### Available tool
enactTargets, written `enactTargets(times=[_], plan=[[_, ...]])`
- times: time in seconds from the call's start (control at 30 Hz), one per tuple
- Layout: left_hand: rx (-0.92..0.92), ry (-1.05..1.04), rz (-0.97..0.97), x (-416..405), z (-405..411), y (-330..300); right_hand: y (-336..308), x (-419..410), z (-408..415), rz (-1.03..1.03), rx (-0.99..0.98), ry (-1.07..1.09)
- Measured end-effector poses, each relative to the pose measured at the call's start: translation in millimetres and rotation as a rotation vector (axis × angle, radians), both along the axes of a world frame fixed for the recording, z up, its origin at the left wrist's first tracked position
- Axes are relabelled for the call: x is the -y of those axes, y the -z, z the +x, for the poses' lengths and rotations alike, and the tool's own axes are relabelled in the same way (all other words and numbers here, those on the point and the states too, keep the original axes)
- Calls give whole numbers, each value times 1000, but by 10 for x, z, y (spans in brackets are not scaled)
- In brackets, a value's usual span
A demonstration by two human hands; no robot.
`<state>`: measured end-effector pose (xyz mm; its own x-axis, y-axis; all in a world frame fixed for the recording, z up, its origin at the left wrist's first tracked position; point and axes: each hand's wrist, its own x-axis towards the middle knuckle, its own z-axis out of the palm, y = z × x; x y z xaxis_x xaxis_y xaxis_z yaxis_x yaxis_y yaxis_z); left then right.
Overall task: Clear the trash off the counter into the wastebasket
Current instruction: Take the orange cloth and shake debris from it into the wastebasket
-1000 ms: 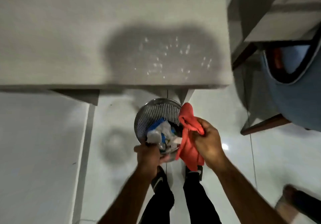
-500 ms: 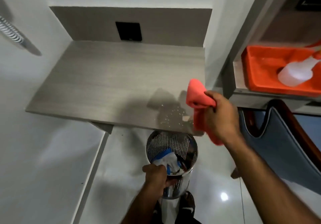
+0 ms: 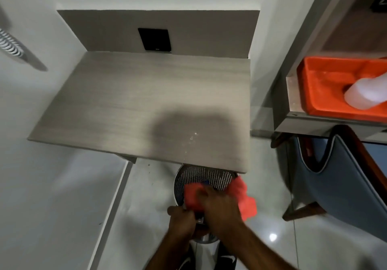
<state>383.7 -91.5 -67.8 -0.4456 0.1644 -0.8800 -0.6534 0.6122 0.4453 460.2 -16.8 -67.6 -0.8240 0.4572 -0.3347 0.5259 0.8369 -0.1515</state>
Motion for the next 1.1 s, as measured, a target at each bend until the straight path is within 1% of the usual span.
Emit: enactTargets(times=[0.03, 0.1, 0.13, 0.23, 0.27, 0.3, 0.37, 0.43, 0.47, 0.53, 0.57, 0.6, 0.67, 0.7, 0.73, 0.77, 0.83, 0.9, 0.97, 1.03, 1.1], plan=[[9, 18, 4, 44, -3, -9, -3, 123, 58, -96, 17, 32], [17, 42, 19, 124, -1, -3, -68, 142, 81, -188, -68, 197], [19, 50, 37, 162, -17, 14, -168, 65, 36, -163, -139, 250], [-16, 86, 9, 178, -139, 116, -569, -410, -302, 11, -553, 333], [-13, 69, -8, 165, -181, 121, -663, -621, -448, 57, -608, 329], [-2, 52, 3, 168, -222, 120, -757, -835, -629, 77, -587, 321], [3, 52, 45, 186, -295, 76, -787, -1218, -1024, 73, -413, 331], [7, 78, 81, 219, -361, 59, -624, -1417, -1331, -49, -241, 403], [11, 79, 90, 247, -403, 75, -492, -1406, -1438, -79, -154, 426], [11, 81, 95, 301, -510, 66, -252, -1124, -1560, 96, -36, 306], [2, 97, 99, 337, -570, 55, -156, -896, -1572, 178, -48, 222], [-2, 113, 114, 388, -629, 62, -72, -633, -1544, 195, -103, 137], [10, 133, 149, 527, -748, 54, 50, -44, -1392, 98, -210, 25], [15, 131, 146, 592, -799, 72, 127, 202, -1278, 26, -214, 12], [18, 112, 125, 657, -856, 121, 211, 396, -1159, -69, -173, 21], [21, 89, 98, 722, -900, 166, 292, 519, -1036, -172, -112, 57], [11, 120, 64, 833, -974, 383, 486, 607, -812, -340, -47, 194], [4, 182, 41, 899, -997, 748, 658, 550, -649, -431, -140, 408], [13, 190, 43, 872, -974, 1164, 831, 431, -584, -403, -297, 594], [57, 134, 40, 777, -902, 1650, 1159, 319, -565, -336, -434, 679], [65, 127, 10, 667, -849, 2161, 1541, 204, -554, -309, -495, 727]])
